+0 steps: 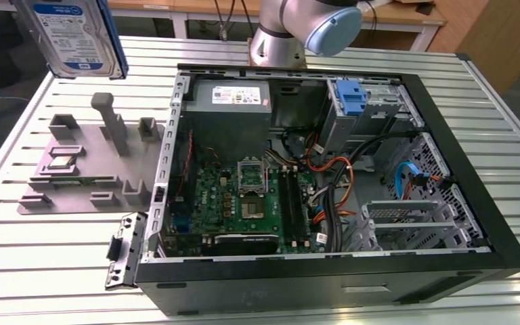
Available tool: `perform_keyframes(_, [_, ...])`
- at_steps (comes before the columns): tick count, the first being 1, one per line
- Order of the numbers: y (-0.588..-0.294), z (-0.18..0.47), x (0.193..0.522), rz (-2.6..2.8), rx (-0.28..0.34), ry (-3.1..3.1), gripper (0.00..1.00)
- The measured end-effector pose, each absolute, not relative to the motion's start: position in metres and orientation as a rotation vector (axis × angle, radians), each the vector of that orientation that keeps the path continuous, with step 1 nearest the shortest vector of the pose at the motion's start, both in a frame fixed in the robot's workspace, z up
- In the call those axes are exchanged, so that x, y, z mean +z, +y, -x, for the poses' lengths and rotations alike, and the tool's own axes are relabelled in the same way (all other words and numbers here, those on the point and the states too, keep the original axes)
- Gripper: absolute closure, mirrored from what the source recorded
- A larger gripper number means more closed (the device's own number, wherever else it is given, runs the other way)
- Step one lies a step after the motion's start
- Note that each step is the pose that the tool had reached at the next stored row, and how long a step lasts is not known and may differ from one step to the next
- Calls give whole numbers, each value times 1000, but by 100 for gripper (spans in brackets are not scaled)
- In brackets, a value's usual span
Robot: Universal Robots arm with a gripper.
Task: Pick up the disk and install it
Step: 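Pick up the disk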
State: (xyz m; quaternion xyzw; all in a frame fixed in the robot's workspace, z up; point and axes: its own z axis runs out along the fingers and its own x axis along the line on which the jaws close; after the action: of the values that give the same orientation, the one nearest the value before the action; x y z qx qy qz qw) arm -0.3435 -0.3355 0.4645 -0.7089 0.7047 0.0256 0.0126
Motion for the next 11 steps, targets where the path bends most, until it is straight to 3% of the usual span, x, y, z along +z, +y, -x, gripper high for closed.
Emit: perform_keyframes(11, [-336,341,475,2209,80,2196,65])
